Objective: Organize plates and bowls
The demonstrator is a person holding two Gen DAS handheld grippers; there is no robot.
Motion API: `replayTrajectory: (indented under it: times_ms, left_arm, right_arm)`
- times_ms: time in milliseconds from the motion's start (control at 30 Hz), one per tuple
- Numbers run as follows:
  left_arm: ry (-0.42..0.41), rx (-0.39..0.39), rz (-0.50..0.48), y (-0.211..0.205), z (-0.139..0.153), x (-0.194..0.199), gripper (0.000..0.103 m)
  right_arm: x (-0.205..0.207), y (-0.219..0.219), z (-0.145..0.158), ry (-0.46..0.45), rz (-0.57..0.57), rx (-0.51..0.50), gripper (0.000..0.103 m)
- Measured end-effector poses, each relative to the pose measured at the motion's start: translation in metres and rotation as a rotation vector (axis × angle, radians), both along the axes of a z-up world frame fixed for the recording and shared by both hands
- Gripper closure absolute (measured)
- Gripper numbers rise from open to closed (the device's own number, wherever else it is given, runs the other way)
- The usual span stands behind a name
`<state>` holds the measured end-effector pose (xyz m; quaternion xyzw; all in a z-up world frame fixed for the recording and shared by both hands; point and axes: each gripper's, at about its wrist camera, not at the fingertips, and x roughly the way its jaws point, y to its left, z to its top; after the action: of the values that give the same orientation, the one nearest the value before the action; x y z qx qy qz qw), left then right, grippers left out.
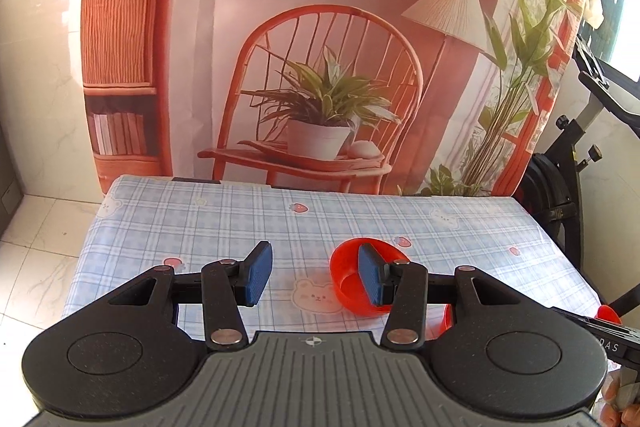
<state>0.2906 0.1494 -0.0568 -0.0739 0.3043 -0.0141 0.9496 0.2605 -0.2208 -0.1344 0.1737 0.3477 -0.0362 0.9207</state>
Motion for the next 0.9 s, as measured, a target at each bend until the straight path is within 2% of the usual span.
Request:
replayTrajectory:
  times_ms: [200, 467, 667, 900]
  left_arm:
    - [0.079, -0.010, -0.041, -0.018, -0.037, 0.049, 0.054]
    - [0.173, -0.055, -0.076, -0.020, -0.092, 0.109, 0.054]
    - [0.212, -0.083, -0.099, -0.022, -0.115, 0.133, 0.054]
    - [0.259, -0.088, -0.123, -0.030, -0.129, 0.144, 0.054]
  right_arm:
    - [0.034, 0.014, -0.015, 0.040, 0.047, -0.031, 0.083]
    - [0.089, 0.042, -0.050, 0.120, 0.138, -0.087, 0.080]
    - [0.137, 0.047, -0.071, 0.190, 0.155, -0.074, 0.080]
    - [0.164, 0.046, -0.096, 0.251, 0.141, -0.032, 0.080]
